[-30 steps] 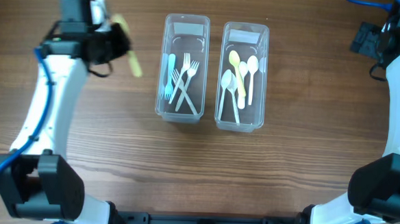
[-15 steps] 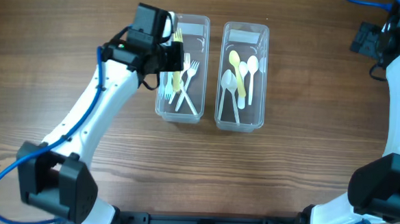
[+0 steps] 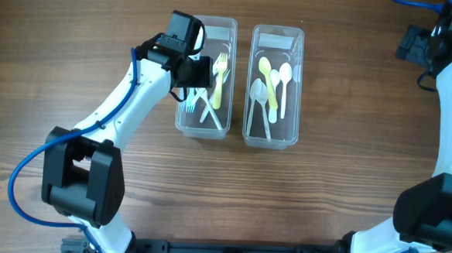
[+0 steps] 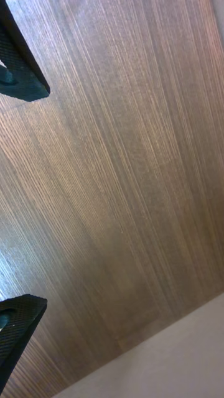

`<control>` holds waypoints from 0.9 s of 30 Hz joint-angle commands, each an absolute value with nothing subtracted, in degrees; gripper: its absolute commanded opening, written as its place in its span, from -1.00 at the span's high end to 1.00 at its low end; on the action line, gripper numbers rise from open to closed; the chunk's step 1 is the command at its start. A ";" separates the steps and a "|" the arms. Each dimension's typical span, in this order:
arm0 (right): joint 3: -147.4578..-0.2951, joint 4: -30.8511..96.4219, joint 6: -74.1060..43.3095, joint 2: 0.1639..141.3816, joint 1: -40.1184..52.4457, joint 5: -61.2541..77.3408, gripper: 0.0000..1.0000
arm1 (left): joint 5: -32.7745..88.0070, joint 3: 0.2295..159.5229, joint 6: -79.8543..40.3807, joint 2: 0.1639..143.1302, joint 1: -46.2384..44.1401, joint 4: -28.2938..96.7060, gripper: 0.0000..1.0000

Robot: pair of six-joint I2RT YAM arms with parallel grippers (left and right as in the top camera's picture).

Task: Pack container
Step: 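Carry the yellow fork right and drop it into the left container, then raise the left gripper up and away from the containers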

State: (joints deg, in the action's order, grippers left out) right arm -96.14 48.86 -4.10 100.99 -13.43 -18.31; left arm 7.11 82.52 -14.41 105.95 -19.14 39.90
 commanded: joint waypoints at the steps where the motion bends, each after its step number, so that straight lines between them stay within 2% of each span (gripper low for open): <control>1: -96.62 48.86 -4.51 101.47 -13.15 -19.25 -0.99 | 6.96 84.01 -14.13 104.64 -19.22 39.44 -0.09; 6: -96.62 48.86 -4.51 101.47 -13.15 -19.25 -0.99 | 6.02 87.81 -14.11 100.31 -18.70 39.29 -0.18; 7: -96.62 48.86 -4.51 101.47 -13.15 -19.25 -1.00 | 4.89 88.64 -14.13 99.31 -18.35 39.31 -0.42; 8: -96.62 48.86 -4.51 101.47 -13.15 -19.25 -1.00 | 3.16 89.32 -14.13 98.30 -17.87 39.29 -0.56; 11: -96.62 48.86 -4.51 101.47 -13.15 -19.25 -0.99 | -4.10 89.80 -14.13 95.53 -15.99 39.00 -0.65; 14: -96.62 48.86 -4.51 101.47 -13.15 -19.25 -0.99 | -12.45 89.80 -14.13 94.30 -13.32 39.62 -0.99; 20: -96.62 48.86 -4.54 101.47 -13.15 -19.25 -0.99 | -13.37 89.80 -14.11 94.28 -7.90 40.95 -1.00; 27: -96.62 48.86 -4.51 101.47 -13.15 -19.25 -0.99 | -13.34 89.80 -14.11 94.28 -7.27 41.41 -1.00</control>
